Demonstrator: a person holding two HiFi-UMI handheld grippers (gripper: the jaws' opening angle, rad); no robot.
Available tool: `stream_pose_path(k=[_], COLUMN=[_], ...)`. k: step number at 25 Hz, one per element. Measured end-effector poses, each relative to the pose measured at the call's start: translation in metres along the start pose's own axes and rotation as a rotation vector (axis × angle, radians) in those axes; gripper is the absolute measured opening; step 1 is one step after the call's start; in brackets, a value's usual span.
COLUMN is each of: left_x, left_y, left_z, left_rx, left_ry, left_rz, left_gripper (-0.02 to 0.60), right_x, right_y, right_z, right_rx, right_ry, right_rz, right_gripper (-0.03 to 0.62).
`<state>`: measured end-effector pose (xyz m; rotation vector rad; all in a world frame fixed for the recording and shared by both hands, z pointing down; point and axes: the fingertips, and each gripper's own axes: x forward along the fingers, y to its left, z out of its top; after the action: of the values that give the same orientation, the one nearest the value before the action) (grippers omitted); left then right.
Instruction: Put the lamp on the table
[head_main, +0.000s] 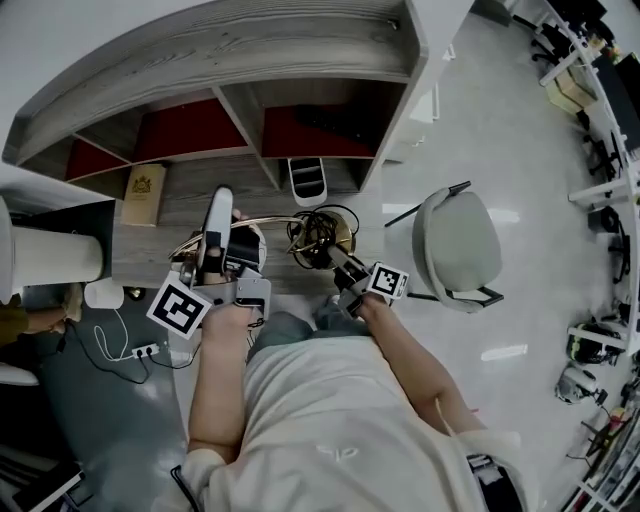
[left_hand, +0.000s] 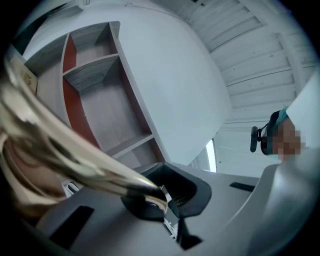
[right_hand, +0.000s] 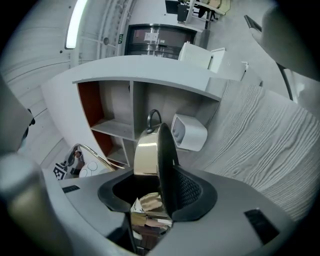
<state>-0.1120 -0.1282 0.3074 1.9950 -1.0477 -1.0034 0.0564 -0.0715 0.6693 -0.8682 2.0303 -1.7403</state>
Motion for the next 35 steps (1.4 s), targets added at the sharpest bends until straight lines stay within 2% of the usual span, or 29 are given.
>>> stream_pose_path(k=[2, 3, 9, 11, 15, 19, 24, 28, 30, 35], left_x=[0.003, 0.004, 0.008, 0.01, 0.011, 0.013, 0.015, 0.012, 0.015, 0.014], left_y=[0.004, 0.006, 0.023, 0.03, 0.042, 0.05, 0.061, 0.075, 0.076, 0.089], left_z=[-0.008, -0.012, -0.028, -0.031, -0.037, -0.041, -0.047, -0.049, -0.052, -0.055], left_rx=[0.008, 0.01, 0.011, 0.007, -0.015, -0.021, -0.032, -0.017, -0.027, 0.034], left_ry=[0.006, 0.01, 0.04, 0.051, 0.067, 0.091, 0.124, 0.149, 0.154, 0.198], left_rz=[0.022, 0.034, 0.091, 0.102, 0.129, 0.14, 0.159, 0.196, 0.188, 0.238], left_gripper=[0.012, 0.012, 0.012, 0.012, 0.012, 0.012, 0.012, 0.012, 0.012, 0.012], right_x=[0.01, 0.012, 0.019, 0.023, 0.035, 0.042, 0.057, 0.063, 0.065, 0.056], right_y=[0.001, -0.002, -0.032, -0.043, -0.048, -0.058, -0.062, -0.068, -0.071, -0.08], right_z=[0.004, 0.002, -0.01, -0.015, -0.017, -0.025, -0.029, -0.029, -0.03, -0.032], right_rx=[-0.028, -0.015, 0.067, 0.111, 0.127, 0.162, 0.151, 0.126, 0.107, 0.034], right_ry=[0.019, 0.029, 0.08, 0.096, 0.103, 0.134, 0.134, 0.151, 0.162, 0.202], right_rz=[0.067, 0.068, 0.01, -0.033, -0.005, -0.062, -0.026, -0.063, -0.094, -0.201], right_gripper=[0.2, 0.204, 0.218, 0.225, 0.235, 0.244, 0.253, 0.262, 0.263, 0.288])
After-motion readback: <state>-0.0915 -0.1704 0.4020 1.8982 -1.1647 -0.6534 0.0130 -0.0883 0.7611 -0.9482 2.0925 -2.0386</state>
